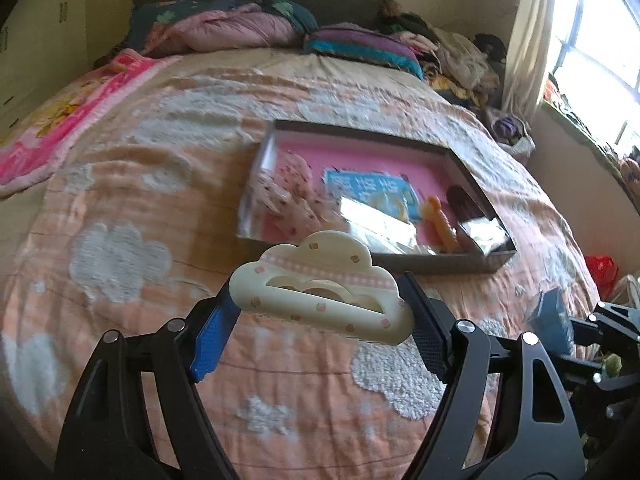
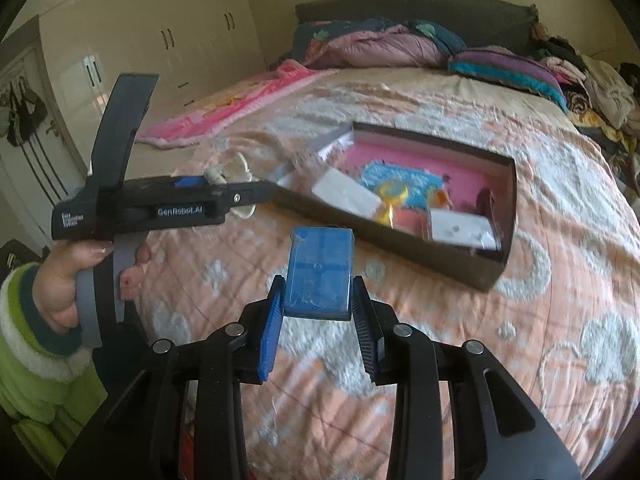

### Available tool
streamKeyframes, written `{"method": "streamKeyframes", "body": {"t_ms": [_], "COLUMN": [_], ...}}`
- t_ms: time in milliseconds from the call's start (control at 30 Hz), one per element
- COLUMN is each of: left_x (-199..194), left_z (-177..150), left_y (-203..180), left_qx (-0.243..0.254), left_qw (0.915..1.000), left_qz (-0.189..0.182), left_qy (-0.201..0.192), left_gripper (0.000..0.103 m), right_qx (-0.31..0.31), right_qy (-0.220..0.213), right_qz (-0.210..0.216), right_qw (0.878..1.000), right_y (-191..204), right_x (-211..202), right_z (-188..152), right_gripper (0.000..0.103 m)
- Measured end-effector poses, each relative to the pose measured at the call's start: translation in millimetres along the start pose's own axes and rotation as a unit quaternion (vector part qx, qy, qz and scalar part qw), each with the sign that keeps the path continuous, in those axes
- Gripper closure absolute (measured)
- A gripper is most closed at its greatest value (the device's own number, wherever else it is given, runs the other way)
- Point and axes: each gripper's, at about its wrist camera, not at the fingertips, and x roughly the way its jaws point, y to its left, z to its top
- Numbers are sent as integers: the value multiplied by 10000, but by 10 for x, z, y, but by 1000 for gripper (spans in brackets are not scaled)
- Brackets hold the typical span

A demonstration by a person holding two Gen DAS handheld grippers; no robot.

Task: Organize jewelry
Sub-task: 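Carry the claw clip and blue box over the pink box and lower them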

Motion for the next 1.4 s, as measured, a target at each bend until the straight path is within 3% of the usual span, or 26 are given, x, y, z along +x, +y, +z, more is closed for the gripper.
{"method": "streamKeyframes", "body": {"t_ms": [367,867,1400], "left_x": [-122,7,571], "left_z": [227,620,730], "left_y": [178,-131,-387], "left_qx": [-138,220,468], "left_qw": [9995,9982,9985], "left_qz": [58,-206,-260], "left_qy": [-271,-522,-151], "left_gripper": [33,33,33], "right_qx": [-99,57,377], "right_qy": [-269,-483,-344], "right_qz": [-93,-692,-1215], "right_qw": [9995,9964,9913], "right_y": [38,-297,-822], "right_x": [7,16,282], "right_z": [333,558,616], "right_gripper": [71,71,71]}}
